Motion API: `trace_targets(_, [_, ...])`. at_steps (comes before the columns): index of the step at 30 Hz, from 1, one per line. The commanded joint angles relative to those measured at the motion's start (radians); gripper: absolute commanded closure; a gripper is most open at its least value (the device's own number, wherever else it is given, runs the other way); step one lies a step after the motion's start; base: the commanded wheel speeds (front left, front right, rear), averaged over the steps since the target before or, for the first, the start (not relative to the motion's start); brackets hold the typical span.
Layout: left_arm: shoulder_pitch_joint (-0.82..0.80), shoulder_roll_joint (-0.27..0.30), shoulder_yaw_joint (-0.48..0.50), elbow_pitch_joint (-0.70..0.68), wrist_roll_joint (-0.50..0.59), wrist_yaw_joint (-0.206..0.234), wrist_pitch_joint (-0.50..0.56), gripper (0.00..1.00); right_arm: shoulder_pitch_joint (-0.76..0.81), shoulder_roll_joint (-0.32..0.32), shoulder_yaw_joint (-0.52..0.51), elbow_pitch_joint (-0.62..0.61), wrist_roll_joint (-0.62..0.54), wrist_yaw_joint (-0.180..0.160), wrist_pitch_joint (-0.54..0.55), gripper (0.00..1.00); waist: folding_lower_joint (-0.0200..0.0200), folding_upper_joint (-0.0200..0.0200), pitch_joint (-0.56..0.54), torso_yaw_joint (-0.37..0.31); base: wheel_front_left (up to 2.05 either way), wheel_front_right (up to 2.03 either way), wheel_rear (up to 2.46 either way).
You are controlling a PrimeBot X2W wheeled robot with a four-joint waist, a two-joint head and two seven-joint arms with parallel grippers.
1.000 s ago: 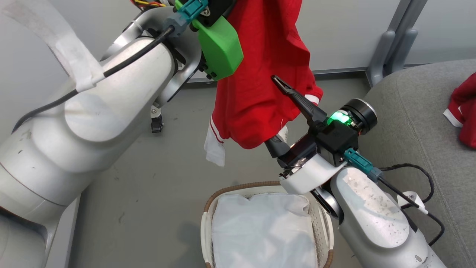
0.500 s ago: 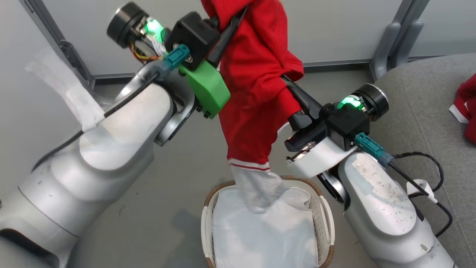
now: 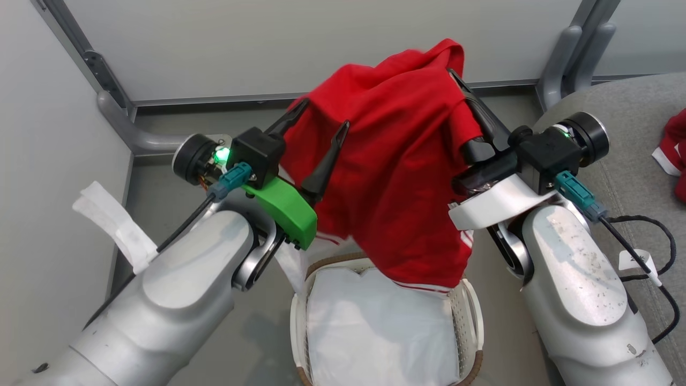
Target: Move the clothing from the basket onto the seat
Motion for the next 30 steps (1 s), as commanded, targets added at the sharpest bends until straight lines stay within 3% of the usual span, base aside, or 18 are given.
trace_targets(1, [0.030, -0.004, 0.007, 0.001, -0.003, 0.005, -0.010, 0.00, 0.017, -0.003, -0.014, 0.003, -0.013, -0.001, 0.000, 1.00, 0.0000, 0.0078, 0.001, 0.001, 0.00, 0.00, 0.00])
trace_targets(17, [0.203, -0.023, 0.060, -0.067, 0.125, -0.001, -0.016, 0.00, 0.107, -0.003, -0.183, 0.020, -0.056, -0.001, 0.000, 1.00, 0.0000, 0.0078, 0.010, -0.030, 0.00, 0.00, 0.00])
trace_targets(30, [0.239, -0.049, 0.096, -0.062, 0.203, -0.027, -0.016, 0.00, 0.136, -0.003, -0.267, 0.006, -0.074, -0.001, 0.000, 1.00, 0.0000, 0.0078, 0.085, -0.242, 0.00, 0.00, 0.00])
